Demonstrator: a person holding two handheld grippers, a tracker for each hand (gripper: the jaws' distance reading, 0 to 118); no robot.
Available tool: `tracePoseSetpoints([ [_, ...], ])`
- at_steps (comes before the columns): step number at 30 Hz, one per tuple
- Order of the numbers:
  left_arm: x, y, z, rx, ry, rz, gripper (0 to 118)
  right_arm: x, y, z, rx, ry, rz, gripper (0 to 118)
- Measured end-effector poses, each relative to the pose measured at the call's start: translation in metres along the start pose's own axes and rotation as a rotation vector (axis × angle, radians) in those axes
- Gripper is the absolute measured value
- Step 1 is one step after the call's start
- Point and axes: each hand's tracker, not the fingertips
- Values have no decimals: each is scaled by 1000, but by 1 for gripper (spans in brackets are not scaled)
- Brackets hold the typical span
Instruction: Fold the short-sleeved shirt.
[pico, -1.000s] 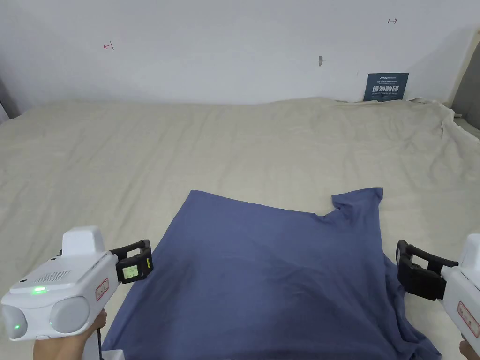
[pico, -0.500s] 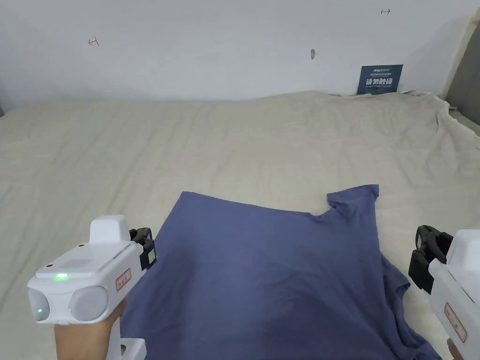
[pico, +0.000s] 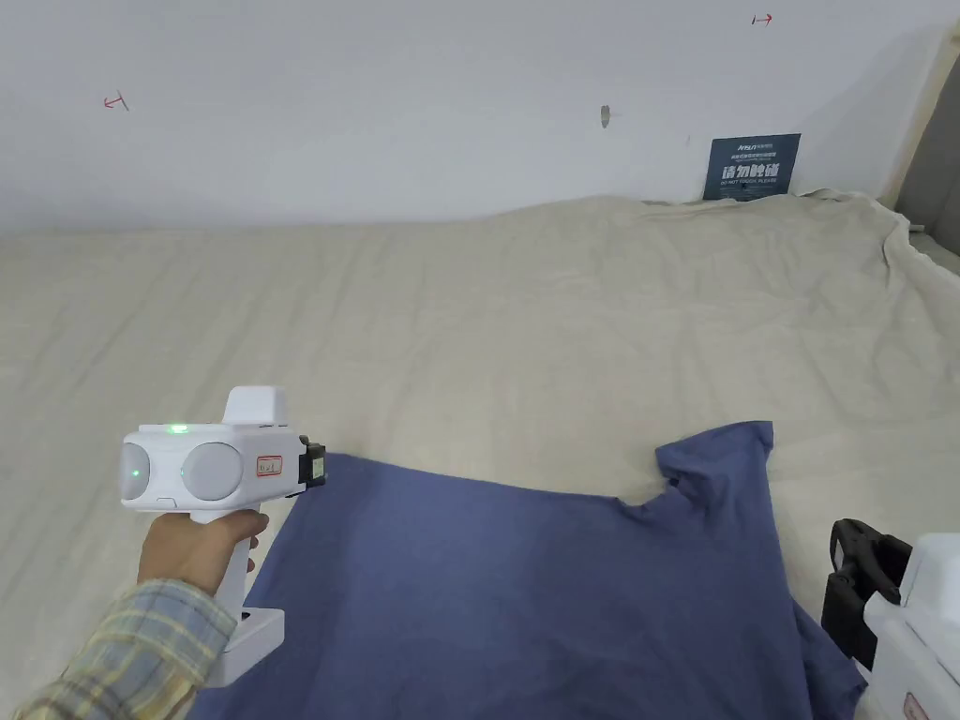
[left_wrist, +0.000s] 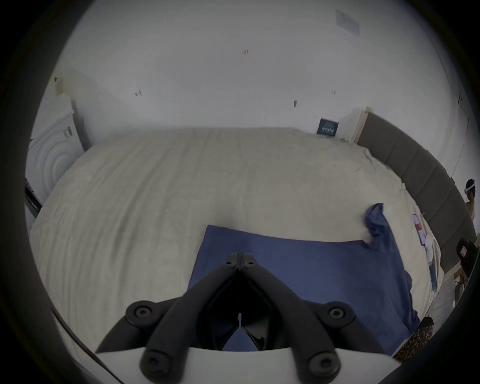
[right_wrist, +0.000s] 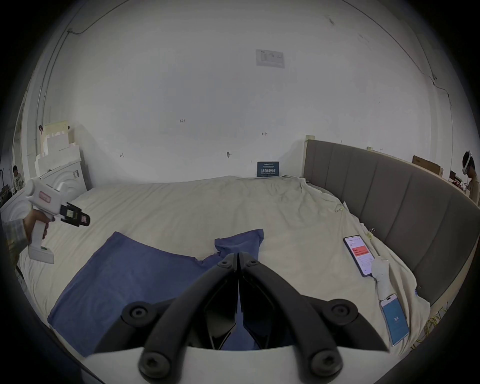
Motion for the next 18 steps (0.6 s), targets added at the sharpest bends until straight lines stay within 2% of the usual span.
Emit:
tracePoseSetpoints([
  [1, -3, 7, -19, -47, 5, -12, 7, 0, -2, -3, -5, -1, -5, 0],
  [3, -8, 17, -51, -100, 36, 0, 30, 0, -6, -5, -15, -3, -11, 0],
  [4, -10, 20, -60, -120, 32, 7, 36, -1, -9, -5, -21, -6, -12, 0],
  [5, -16, 22, -73, -137, 30, 36, 36, 0, -12, -5, -27, -8, -15, 0],
  [7, -24, 27, -96, -183, 48, 66, 79, 1, -14, 12, -39, -8, -20, 0],
  [8, -24, 26, -104, -182, 66, 65, 89, 0, -17, 14, -51, -6, -16, 0],
  [9, -26, 26, -112, -183, 78, 63, 94, 0, -21, 16, -58, -11, -8, 0],
  [12, -28, 24, -128, -220, 99, 50, 94, 0, -29, 22, -80, -17, 2, 0],
  [13, -27, 23, -134, -243, 114, 46, 89, 0, -33, 26, -87, -18, 1, 0],
  [14, -25, 21, -139, -260, 117, 41, 80, -1, -36, 31, -94, -21, 0, 0],
  [15, -24, 18, -141, -265, 113, 40, 65, -1, -39, 35, -99, -23, 0, 0],
  [16, -22, 13, -141, -276, 96, 43, 43, -1, -41, 40, -106, -26, -1, 0],
  [17, -19, 9, -141, -293, 69, 50, 40, -1, -43, 45, -112, -29, -2, 0],
  [18, -15, 7, -138, -249, 113, 40, 37, -1, -42, 45, -117, -30, -1, 0],
])
